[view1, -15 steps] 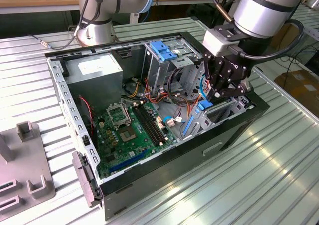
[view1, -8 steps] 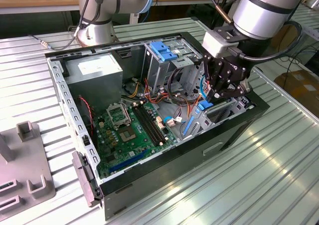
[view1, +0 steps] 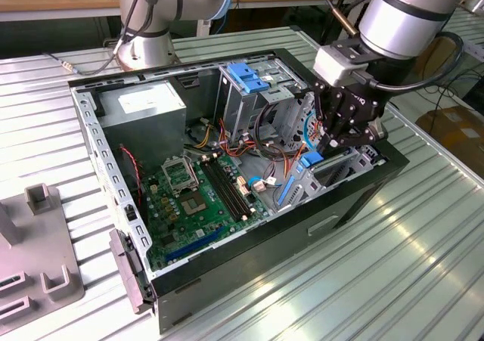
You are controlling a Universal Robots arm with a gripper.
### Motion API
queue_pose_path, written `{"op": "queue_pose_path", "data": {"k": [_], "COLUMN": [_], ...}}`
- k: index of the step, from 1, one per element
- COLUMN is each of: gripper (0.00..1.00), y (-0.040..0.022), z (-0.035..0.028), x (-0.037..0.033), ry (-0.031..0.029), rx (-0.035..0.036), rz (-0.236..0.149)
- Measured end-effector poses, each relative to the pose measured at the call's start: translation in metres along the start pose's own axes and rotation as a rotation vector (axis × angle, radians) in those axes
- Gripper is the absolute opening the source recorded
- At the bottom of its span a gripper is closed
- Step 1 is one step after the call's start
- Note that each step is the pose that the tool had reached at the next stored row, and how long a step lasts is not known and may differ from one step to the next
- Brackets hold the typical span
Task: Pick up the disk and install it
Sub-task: 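Insert the first disk wire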
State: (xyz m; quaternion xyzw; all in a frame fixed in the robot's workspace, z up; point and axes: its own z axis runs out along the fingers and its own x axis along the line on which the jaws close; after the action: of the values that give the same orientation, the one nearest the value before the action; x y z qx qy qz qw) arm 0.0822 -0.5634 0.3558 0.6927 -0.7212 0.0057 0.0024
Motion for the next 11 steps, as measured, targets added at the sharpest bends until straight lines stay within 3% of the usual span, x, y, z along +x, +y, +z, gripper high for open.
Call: {"op": "queue_pose_path", "data": {"k": [6,9,11], "gripper": [0.10,0.10,0.10], "y": [-0.0272,-0.0319,-0.0331], "z": [0.0002,0.0003,0.0003], "x": [-0.0011,-0.0013,-0.0014], "ry": [0.0023,0.0022,0.0019], "rx": [0.0001,0.0001,0.0003], "rz": [0.000,-0.005,-0.037]}}
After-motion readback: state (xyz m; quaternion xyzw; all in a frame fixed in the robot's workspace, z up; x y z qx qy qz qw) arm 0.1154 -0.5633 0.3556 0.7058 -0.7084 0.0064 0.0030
